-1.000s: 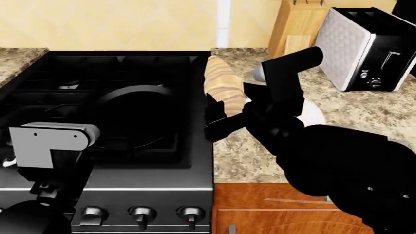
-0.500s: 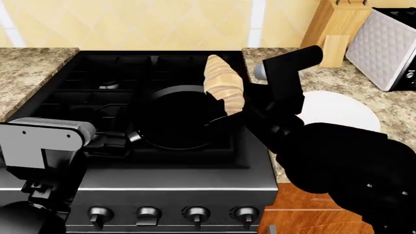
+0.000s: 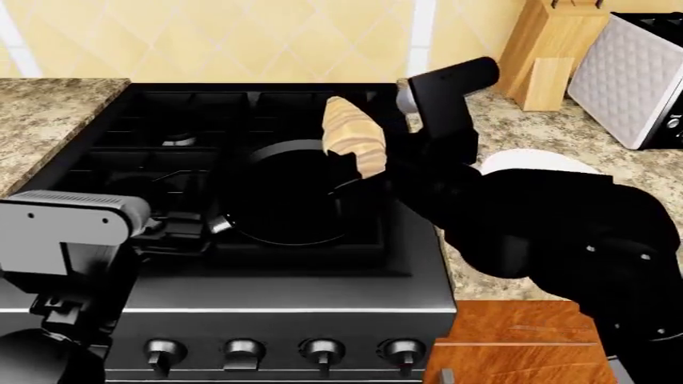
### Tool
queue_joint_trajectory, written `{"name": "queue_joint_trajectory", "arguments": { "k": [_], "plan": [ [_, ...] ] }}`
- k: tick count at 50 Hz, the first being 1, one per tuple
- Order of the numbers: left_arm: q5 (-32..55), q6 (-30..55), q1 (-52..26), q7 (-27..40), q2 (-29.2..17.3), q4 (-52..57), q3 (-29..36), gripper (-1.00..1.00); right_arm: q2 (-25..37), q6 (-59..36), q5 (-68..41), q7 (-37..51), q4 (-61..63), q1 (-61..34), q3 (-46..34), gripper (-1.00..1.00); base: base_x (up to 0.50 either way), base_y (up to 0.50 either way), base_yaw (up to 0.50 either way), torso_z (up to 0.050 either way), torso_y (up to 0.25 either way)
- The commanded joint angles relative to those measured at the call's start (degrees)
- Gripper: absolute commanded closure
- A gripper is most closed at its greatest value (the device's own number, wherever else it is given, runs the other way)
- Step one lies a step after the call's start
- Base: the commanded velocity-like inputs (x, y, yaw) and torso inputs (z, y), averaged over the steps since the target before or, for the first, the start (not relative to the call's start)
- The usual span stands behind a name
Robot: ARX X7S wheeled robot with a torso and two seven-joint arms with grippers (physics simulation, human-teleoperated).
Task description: Pick the croissant and place it on the pan. Then turn on the stove to warm the croissant.
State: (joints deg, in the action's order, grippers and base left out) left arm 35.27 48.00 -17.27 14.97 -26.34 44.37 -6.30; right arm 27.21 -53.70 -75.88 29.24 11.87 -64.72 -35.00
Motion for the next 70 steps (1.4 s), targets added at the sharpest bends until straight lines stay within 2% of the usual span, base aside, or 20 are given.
{"name": "queue_joint_trajectory", "arguments": {
  "k": [1,30,56,70],
  "plan": [
    [-0.03,-1.15,0.98,-0.07,-0.14,-0.28,-0.75,-1.0,-2.1,-2.93,0.71,-3.3,-4.65,-4.15,-1.94,1.0,0.0,0.0,0.0,0.0,0.0],
    [0.14,-2.78,2.74,-0.16,-0.13,-0.78,-0.93,-1.0,-7.2,-1.44,7.84,-12.42,-16.41,-8.68,-8.4,1.0,0.0,0.0,0.0,0.0,0.0],
    [1.62,-1.34,2.28,1.26,-0.44,1.11,-0.61,-1.0,-9.74,-0.99,9.1,-17.32,-22.77,-9.76,-10.93,1.0,0.0,0.0,0.0,0.0,0.0],
    [1.29,-2.07,2.69,1.3,-0.6,0.55,-0.33,-1.0,-12.38,2.5,13.25,-22.69,-27.56,-10.25,-14.29,1.0,0.0,0.0,0.0,0.0,0.0]
  ]
}}
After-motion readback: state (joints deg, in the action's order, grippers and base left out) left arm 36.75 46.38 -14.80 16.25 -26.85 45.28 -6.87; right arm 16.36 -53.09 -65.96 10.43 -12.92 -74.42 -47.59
